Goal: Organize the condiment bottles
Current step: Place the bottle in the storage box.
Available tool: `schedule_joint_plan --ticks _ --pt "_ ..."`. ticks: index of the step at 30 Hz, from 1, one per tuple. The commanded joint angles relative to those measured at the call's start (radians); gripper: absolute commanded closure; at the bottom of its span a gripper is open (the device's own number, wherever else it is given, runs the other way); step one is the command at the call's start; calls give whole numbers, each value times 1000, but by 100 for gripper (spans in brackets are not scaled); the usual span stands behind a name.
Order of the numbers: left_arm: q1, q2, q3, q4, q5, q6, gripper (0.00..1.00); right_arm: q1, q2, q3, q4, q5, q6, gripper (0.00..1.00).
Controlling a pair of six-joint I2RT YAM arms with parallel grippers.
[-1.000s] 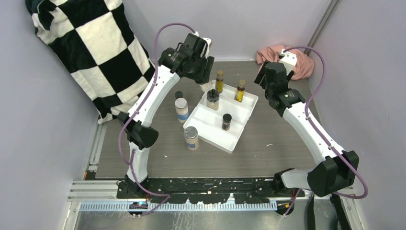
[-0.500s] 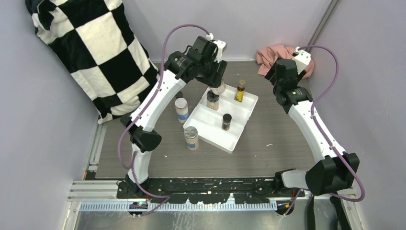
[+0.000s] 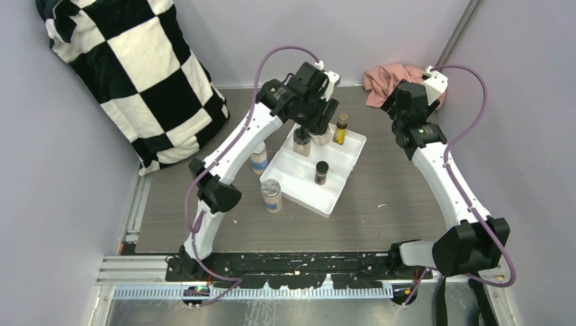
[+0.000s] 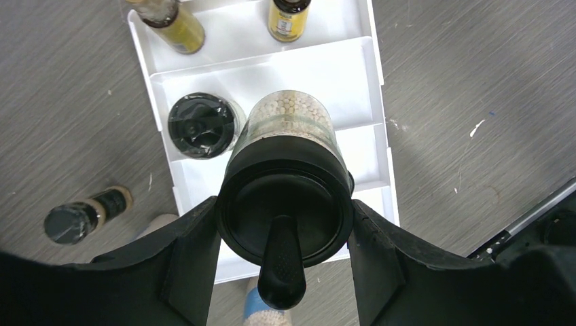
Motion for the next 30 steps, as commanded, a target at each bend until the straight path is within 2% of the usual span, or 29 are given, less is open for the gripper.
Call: schedule_joint_plan --ticks 1,30 --pt "-7 38 65 59 26 11 100 -17 -21 14 58 -1 20 28" --pt "-25 263 100 153 102 26 100 -38 -15 -67 158 -33 34 28"
